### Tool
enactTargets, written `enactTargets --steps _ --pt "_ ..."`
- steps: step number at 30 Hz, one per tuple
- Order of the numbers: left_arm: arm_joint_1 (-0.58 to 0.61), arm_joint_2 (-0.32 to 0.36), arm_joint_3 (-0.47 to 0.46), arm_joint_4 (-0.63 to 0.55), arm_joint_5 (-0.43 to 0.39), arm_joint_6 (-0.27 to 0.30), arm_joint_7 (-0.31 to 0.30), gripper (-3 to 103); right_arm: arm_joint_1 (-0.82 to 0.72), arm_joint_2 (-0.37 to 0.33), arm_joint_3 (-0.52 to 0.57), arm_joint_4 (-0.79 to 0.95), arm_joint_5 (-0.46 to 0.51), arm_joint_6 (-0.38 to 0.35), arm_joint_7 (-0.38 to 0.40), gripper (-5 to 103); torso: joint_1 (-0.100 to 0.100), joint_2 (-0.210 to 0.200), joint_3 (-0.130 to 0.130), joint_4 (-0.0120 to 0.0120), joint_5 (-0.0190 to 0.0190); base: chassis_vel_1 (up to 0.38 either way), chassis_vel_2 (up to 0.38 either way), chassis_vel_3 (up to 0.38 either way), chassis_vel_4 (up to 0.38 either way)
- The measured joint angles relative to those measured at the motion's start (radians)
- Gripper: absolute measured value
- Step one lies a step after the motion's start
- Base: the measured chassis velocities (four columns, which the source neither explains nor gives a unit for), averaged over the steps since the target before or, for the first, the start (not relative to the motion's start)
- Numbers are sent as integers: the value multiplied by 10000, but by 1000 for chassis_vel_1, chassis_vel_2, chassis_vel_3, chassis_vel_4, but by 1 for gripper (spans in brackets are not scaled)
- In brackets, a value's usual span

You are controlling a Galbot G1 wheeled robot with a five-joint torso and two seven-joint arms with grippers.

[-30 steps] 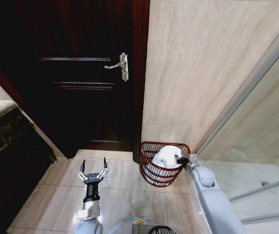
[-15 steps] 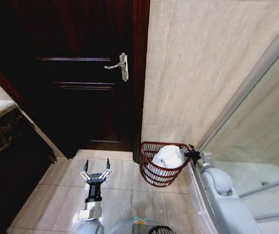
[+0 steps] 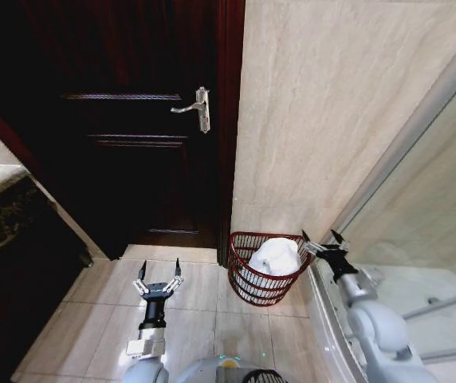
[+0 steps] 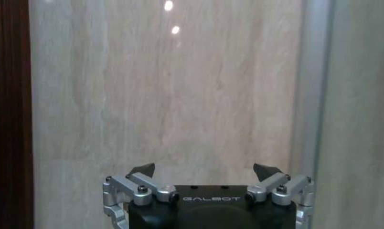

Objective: Discard the used towel into the hamper.

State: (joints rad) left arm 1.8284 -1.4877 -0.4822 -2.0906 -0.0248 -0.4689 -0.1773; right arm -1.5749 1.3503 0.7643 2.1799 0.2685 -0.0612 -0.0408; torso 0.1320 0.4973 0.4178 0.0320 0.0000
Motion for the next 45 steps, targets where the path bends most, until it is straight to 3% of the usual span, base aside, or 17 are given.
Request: enactTargets --steps 2,6,9,14,16,24,35,39,45 --pt "120 206 -230 -187 -379 78 110 100 -803 798 101 498 -432 681 -50 100 0 0 0 0 -2 0 0 0 0" --pt "140 275 -336 -225 -518 91 201 100 -1134 1074 111 709 -629 829 -96 100 0 0 0 -1 -2 0 0 0 0" --pt "35 244 -838 -305 -863 335 522 100 -2229 1872 95 1109 -1364 1704 -318 100 0 0 0 -1 -5 0 0 0 0" --pt "-36 124 -1275 -557 -918 657 653 100 -2593 2103 132 1115 -1379 2111 -428 100 0 0 1 0 0 0 0 0 0" --pt "-40 307 -1627 -878 -1011 1033 689 100 -2705 2336 143 1151 -1379 2316 -537 100 0 0 1 0 0 0 0 0 0" --pt "-222 286 -1594 -1400 -1097 1732 882 100 -3177 2300 61 1409 -1207 2562 -703 100 1 0 1 0 -1 0 0 0 0" --pt "-440 378 -1253 -1062 -664 1674 1172 100 -3136 2143 -72 1282 -1125 2713 -801 100 1 -1 1 0 0 0 0 0 0" --pt "-728 431 -1224 -988 -739 2055 1196 100 -2585 2175 -139 1146 -1222 2227 -828 100 -34 -88 -48 0 -1 0 0 0 0" --pt "-872 501 -1246 -850 -876 2140 1198 100 -2139 2233 -229 962 -1385 1860 -852 100 -105 -261 -148 1 -2 0 0 0 0"
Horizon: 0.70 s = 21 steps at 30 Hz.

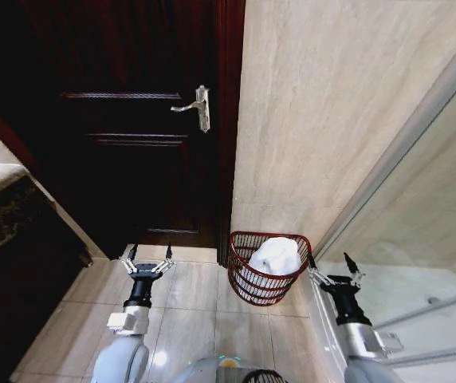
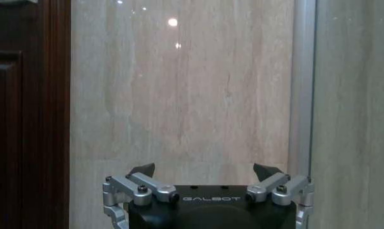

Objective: Discard the used towel into the hamper.

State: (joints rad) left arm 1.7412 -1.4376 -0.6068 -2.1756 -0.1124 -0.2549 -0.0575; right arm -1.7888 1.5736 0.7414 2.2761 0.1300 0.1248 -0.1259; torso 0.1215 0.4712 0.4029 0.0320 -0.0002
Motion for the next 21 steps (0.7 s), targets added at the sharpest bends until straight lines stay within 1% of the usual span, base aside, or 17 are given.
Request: enactTargets --steps 2,4,6,10,15,21 --pt "11 105 -200 46 -160 -134 -1 100 103 13 20 -122 -80 -44 -11 100 -73 -189 -119 0 1 0 0 0 0" --pt "59 88 -232 68 -149 -291 -4 100 81 -22 47 -130 -105 -38 -5 100 -104 -263 -161 0 1 0 0 0 0" --pt "80 53 -232 50 -135 -313 -6 100 89 -36 53 -124 -108 -44 6 100 -119 -294 -179 0 0 0 0 0 0" --pt "-236 95 -67 79 -112 -32 -18 100 586 -98 -8 -377 -197 -297 22 100 -153 -396 -247 0 3 0 0 0 0" --pt "-488 167 104 120 -92 204 -23 100 810 -99 -18 -478 -247 -374 51 100 -187 -508 -323 0 2 0 0 0 0" --pt "-565 140 296 159 -43 268 -27 100 641 -136 16 -547 -247 -329 38 100 -233 -630 -405 0 1 0 0 0 0"
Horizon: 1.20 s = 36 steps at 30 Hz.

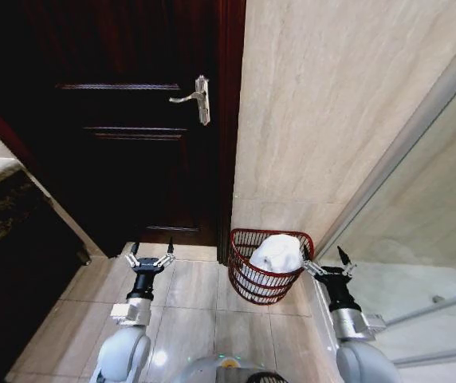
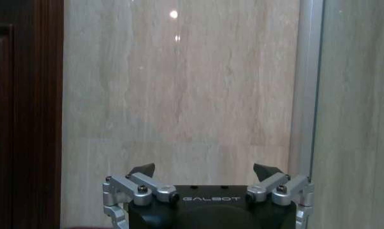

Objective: Discard the used towel into the hamper.

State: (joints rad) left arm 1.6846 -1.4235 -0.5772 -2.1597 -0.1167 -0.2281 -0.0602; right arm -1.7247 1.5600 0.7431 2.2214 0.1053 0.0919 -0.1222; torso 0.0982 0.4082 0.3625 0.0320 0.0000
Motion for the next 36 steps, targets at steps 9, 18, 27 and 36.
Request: enactTargets --steps 9,18,27,36 --pt "28 -67 -177 237 -27 -89 -4 100 -467 -256 -16 -285 30 467 -41 100 -80 -230 -149 1 1 0 0 0 0" --pt "105 -81 -480 383 -218 -226 26 100 -688 -384 -41 -367 137 732 -78 100 -172 -484 -312 1 0 0 0 0 0" --pt "96 -81 -453 401 -236 -266 54 100 -642 -298 -107 -329 67 729 -77 100 -256 -724 -466 0 0 0 0 0 0" --pt "137 -106 -412 481 -217 -397 61 100 -595 -155 -175 -395 -39 734 -91 100 -328 -919 -589 1 0 0 0 0 0"
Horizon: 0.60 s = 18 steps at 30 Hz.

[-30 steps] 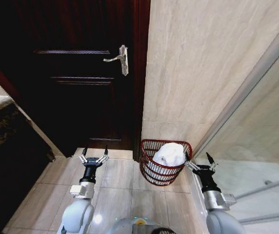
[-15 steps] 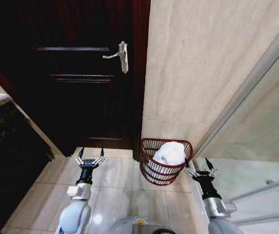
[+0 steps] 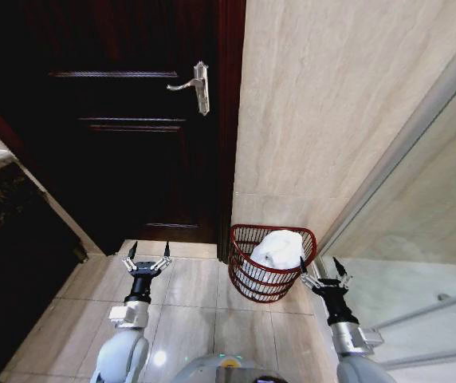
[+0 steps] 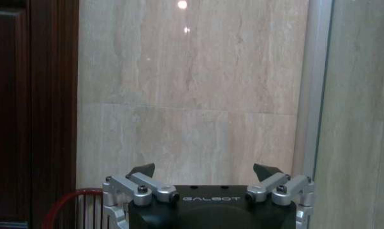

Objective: Discard the used towel into the hamper.

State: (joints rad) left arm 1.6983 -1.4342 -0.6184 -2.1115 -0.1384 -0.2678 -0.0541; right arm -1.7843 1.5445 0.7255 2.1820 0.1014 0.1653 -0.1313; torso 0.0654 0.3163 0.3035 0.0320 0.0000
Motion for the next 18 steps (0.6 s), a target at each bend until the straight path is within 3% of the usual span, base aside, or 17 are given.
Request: enactTargets --steps 18 --pt "93 -132 227 -24 144 -70 27 100 -88 144 35 -70 -69 140 -48 100 -154 -499 -344 0 0 0 0 0 0"
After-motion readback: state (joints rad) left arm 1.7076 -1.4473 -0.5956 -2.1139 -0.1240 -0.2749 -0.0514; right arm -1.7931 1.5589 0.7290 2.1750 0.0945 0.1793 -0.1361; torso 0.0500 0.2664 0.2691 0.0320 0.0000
